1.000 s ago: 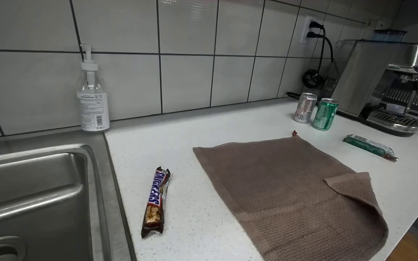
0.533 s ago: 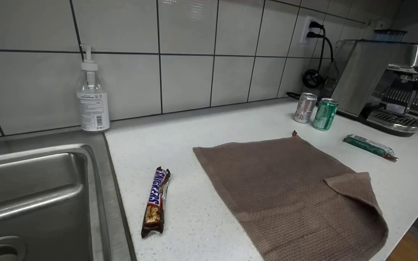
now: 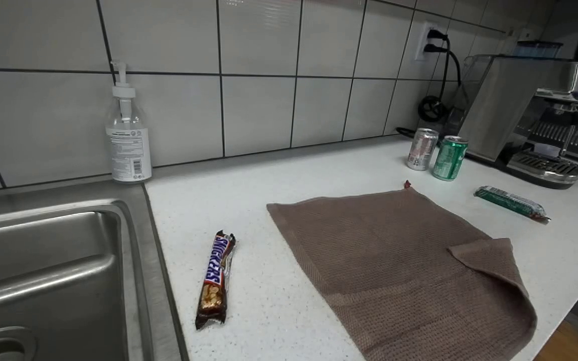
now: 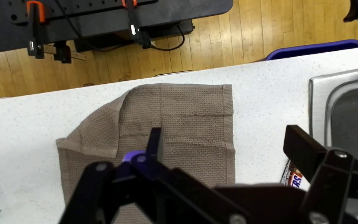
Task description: Fold the towel
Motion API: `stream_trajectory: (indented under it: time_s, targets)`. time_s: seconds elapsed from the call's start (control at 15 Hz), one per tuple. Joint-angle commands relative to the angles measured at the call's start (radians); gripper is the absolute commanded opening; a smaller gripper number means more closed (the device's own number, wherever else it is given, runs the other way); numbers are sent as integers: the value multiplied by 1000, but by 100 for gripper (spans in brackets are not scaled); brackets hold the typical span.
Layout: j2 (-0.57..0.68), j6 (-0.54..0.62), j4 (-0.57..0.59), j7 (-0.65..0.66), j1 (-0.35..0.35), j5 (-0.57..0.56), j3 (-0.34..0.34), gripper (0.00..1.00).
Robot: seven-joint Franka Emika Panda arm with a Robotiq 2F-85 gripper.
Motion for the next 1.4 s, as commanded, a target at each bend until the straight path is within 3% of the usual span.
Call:
stream_trajectory:
  time_s: [0.0,0.33,1.0,1.33]
  targets:
    - [-62,52,-79,66,-21,-10,17,100]
    - [-71,88,-131,112,-39,-22,16,100]
    - [-25,143,-191,33,-111,-132,-55,100]
    - [37,231,-215,-14,-127,-171,-89,100]
